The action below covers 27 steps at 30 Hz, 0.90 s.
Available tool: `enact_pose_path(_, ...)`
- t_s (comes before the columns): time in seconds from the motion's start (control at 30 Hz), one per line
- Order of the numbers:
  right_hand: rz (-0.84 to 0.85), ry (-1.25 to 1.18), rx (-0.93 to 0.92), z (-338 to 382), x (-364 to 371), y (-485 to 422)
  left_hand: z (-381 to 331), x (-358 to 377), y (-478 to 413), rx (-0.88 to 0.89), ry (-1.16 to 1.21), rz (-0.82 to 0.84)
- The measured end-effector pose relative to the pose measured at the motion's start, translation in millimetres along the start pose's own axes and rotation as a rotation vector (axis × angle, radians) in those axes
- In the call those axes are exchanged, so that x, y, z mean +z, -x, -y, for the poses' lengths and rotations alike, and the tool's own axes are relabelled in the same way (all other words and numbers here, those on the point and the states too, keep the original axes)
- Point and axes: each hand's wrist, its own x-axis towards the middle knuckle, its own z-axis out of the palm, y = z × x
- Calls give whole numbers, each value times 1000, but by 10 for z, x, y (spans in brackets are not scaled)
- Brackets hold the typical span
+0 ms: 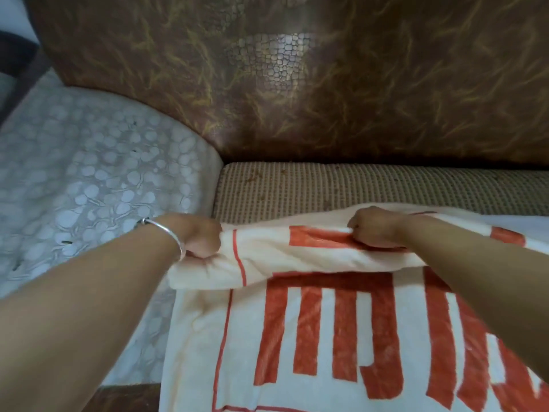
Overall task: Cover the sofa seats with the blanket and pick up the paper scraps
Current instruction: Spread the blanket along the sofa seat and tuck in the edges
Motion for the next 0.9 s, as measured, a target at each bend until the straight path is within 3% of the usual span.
enact_pose_path(0.07,216,-9,64,-92,-155,71,-75,-138,130,-80,-91,239)
enact_pose_path(0.13,320,-24,133,-136,-259,109,-54,-168,147,-118,-55,258)
enact_pose_path(0.3,-119,-15,101,-189,-286,-288,91,-272,-125,-99,162,-253)
enact_pose_path(0.43,-278,-39,167,-214,-271,-559,119,-310,-456,-208,85,-522)
enact_pose_path(0.53,-358,-42,210,-268,-265,-764,144,-363,-760,-236,150,-607)
enact_pose_path(0.7,-553,82,246,-305,-310,-1097,189,-516,-1207,-262,673,-654)
enact_pose_path(0.8,-715,216,223,-309,-441,-1232,222,-617,-1398,-267,761,-768)
enact_pose_path(0.9,-730,146,266,-239,-591,-1378,221,-627,-1595,-211,787,-827)
